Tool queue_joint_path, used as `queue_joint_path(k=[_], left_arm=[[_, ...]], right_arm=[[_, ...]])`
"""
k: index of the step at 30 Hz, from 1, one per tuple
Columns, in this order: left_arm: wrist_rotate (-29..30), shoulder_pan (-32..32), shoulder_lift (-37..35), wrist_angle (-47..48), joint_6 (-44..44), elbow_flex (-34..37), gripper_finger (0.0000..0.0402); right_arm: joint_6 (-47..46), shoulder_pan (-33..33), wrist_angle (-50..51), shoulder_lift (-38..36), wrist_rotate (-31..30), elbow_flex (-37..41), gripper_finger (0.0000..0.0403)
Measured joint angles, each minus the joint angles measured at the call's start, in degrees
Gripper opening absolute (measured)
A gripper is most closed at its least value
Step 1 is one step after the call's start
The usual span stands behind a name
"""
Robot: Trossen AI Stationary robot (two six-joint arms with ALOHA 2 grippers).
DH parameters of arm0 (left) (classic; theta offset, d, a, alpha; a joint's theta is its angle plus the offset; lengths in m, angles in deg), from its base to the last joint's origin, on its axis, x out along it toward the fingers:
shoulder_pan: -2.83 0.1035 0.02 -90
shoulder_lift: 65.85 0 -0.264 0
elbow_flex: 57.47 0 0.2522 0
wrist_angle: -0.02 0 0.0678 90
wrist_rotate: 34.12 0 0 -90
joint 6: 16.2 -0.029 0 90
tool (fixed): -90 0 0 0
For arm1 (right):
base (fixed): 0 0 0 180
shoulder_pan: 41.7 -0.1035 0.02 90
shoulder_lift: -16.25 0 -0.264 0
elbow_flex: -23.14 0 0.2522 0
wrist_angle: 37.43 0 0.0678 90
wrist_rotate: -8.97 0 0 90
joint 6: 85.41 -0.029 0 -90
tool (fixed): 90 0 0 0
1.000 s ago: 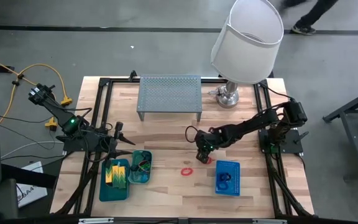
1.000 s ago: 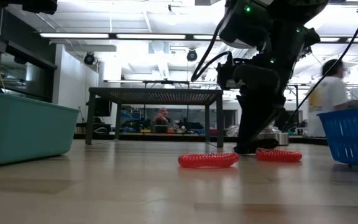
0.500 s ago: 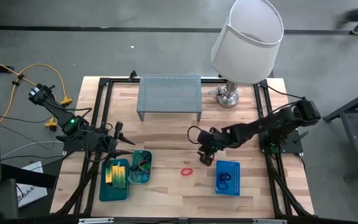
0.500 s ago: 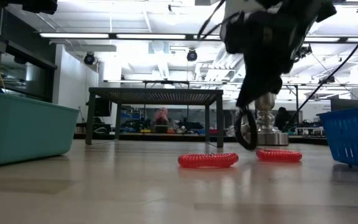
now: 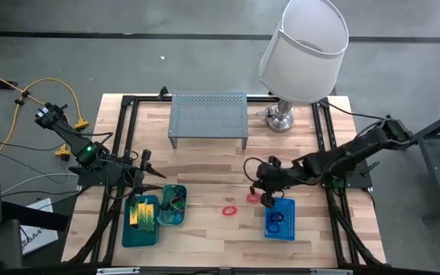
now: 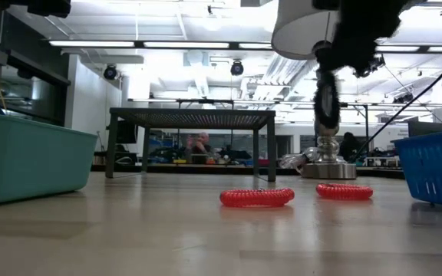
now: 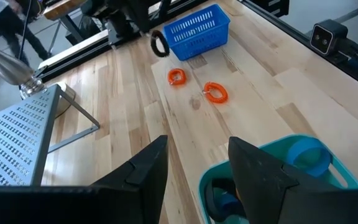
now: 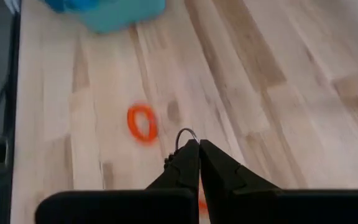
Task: Pick & Place Office Desk Supplies
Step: Put the black spring keychain into the blue bin
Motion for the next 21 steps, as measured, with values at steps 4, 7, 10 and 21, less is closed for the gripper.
queue_joint_path(k=[4,7,10,21], left_arm=[[0.0,0.0,0.0,0.0,0.0,0.0,0.0161],[0.01,-0.02,0.01,-0.02,0.0,0.0,0.0161],[0.0,-0.02,0.02,-0.02,0.0,0.0,0.0161],[0.0,0.0,0.02,0.0,0.0,0.0,0.0161]], right_arm=[[-1.41,-2.86,2.1,-2.74,-0.04,0.02,0.0001],[-3.56,-5.38,4.34,-4.71,-0.08,0.06,0.0001],[-7.63,-8.82,7.55,-7.03,-0.1,0.06,0.0001],[-23.08,-21.47,15.32,-8.55,-5.92,0.06,0.0001]])
